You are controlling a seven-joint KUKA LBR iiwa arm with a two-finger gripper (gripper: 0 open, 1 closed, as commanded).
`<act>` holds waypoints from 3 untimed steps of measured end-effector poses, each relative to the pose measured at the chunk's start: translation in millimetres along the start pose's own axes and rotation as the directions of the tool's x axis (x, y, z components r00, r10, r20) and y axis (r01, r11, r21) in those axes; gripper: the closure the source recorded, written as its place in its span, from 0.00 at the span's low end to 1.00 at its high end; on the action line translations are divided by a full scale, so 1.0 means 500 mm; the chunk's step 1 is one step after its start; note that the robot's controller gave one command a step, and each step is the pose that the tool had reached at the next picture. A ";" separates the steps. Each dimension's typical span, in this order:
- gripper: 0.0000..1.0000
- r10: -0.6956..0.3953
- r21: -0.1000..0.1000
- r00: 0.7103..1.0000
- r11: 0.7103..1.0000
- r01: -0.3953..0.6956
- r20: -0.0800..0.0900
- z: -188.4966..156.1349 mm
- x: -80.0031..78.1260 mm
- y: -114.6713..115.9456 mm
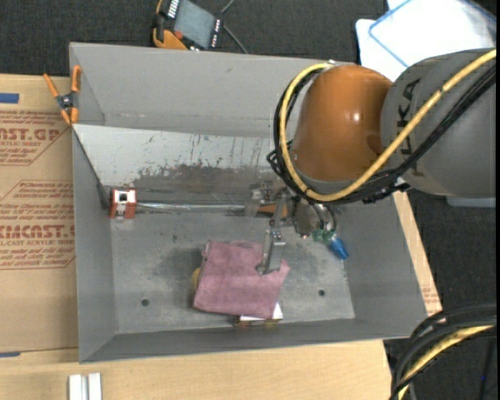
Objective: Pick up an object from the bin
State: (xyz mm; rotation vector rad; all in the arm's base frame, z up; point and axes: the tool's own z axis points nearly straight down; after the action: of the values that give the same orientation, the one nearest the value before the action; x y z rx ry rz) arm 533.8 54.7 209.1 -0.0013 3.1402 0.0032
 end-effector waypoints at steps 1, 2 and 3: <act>0.00 0.000 0.000 1.000 1.000 0.000 0.000 0.000 0.000 0.000; 0.00 -0.025 -0.001 1.000 1.000 0.025 0.005 0.158 -0.015 0.037; 0.00 0.012 -0.002 1.000 1.000 -0.012 0.005 0.166 0.042 0.019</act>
Offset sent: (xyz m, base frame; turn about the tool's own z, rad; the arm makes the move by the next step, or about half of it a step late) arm 0.0068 0.0191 -0.0839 -0.0257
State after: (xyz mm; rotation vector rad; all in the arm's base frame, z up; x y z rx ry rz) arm 513.0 64.2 126.0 0.0174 3.1347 0.0062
